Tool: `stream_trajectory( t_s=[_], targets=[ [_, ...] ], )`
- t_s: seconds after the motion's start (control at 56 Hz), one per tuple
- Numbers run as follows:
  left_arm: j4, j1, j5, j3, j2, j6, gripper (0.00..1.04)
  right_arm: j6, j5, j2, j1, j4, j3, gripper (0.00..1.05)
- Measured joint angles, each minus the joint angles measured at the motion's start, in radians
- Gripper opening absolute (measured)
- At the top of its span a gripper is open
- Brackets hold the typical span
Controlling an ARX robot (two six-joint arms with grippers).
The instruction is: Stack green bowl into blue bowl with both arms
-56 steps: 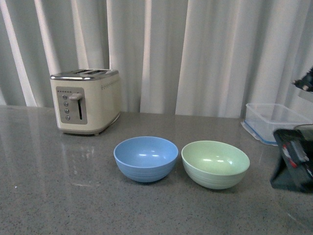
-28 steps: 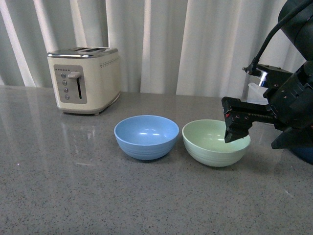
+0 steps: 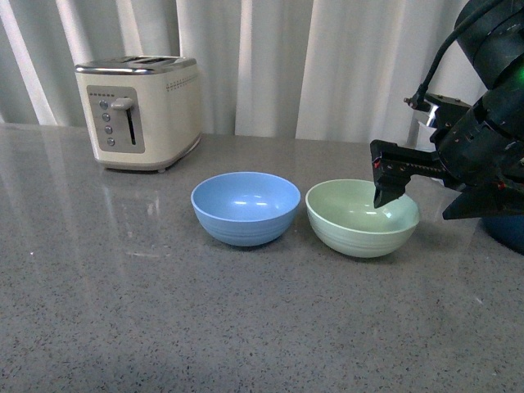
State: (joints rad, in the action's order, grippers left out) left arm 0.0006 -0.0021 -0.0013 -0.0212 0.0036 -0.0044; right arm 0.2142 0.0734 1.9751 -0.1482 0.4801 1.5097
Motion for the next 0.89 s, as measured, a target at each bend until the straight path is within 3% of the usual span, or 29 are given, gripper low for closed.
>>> stream_trajectory(
  t_s=[0.321,0.446,0.643,0.714,0.893],
  targets=[
    [0.0,0.0,0.0,0.0,0.0,0.0,0.98,-0.035,0.013,0.072,0.015,-0.021,0.037,0.94],
    [0.0,0.0,0.0,0.0,0.0,0.0,0.98,-0.05,0.018,0.094,0.014,-0.031,0.055,0.7],
    [0.0,0.0,0.0,0.0,0.0,0.0,0.98,-0.05,0.041,0.111,0.015,-0.029,0.068,0.44],
    [0.0,0.0,0.0,0.0,0.0,0.0,0.98,-0.05,0.045,0.113,0.015,-0.029,0.068,0.28],
    [0.0,0.0,0.0,0.0,0.0,0.0,0.98,-0.05,0.048,0.112,0.019,-0.032,0.068,0.03]
  ],
)
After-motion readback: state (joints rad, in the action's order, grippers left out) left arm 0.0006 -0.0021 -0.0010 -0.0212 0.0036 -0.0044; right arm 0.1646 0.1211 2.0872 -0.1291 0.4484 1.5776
